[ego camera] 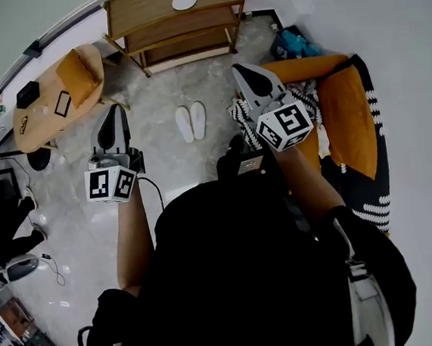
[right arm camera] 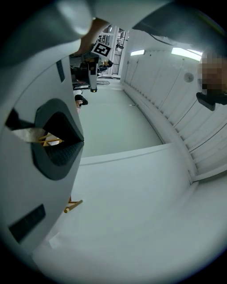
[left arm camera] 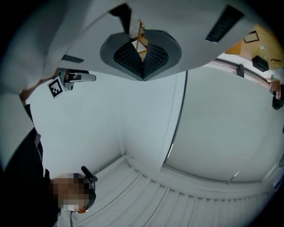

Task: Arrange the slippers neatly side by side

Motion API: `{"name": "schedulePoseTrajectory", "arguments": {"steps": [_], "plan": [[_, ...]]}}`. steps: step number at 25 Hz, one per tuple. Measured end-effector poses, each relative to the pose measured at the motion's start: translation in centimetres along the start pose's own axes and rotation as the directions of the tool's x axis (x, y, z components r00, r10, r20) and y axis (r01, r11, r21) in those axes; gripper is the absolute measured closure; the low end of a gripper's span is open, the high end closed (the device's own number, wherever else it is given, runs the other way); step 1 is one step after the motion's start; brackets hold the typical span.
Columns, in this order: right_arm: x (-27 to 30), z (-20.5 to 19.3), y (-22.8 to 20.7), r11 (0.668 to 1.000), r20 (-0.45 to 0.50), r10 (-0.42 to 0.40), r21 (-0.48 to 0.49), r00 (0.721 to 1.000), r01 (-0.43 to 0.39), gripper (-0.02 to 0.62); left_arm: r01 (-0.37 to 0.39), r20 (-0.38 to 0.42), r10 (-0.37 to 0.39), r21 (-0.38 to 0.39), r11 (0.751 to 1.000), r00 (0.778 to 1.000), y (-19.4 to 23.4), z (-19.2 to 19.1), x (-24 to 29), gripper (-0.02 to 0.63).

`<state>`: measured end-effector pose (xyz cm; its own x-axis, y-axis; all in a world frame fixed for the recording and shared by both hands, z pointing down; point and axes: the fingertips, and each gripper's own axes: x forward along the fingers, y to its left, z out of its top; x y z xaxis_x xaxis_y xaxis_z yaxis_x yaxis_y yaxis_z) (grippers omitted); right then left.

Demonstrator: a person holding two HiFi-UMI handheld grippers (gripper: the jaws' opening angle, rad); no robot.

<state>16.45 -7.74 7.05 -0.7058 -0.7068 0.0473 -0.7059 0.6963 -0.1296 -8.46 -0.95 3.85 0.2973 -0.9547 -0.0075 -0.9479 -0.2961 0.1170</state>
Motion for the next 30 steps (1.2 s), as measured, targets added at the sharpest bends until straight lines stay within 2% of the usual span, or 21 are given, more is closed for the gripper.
{"name": "schedulePoseTrajectory", "arguments": {"steps": [6,12,17,22,30], "plan": [[-3.5,-0.2,9.0,0.999,0.036,-0.041,-0.008,0.999,0.041,0.563,0.087,0.027,-0.087,-0.020,0.996,0.996,-0.2,0.0,-9.4,0.591],[-6.8,-2.2,17.0,1.000,-0.007,-0.011,-0.022,1.000,0.011,0.563,0.059,0.084,-0.054,-0.058,0.997,0.995,0.9,-0.1,-18.6,0.591],[-9.2,-3.0,21.8,0.999,-0.030,0.022,-0.045,0.999,-0.024,0.563,0.071,0.052,-0.068,-0.056,0.996,0.996,0.0,-1.3,-23.5,0.591],[-11.6,-3.5,24.7,0.998,-0.043,0.040,-0.045,0.998,-0.042,0.563,0.087,0.058,-0.083,-0.068,0.994,0.995,-2.0,-1.3,-26.9,0.591],[-17.0,-3.8,26.3,0.998,-0.016,0.062,-0.005,0.998,-0.062,0.563,0.076,0.050,-0.073,-0.052,0.996,0.996,-6.6,-1.2,-31.2,0.591]]}}
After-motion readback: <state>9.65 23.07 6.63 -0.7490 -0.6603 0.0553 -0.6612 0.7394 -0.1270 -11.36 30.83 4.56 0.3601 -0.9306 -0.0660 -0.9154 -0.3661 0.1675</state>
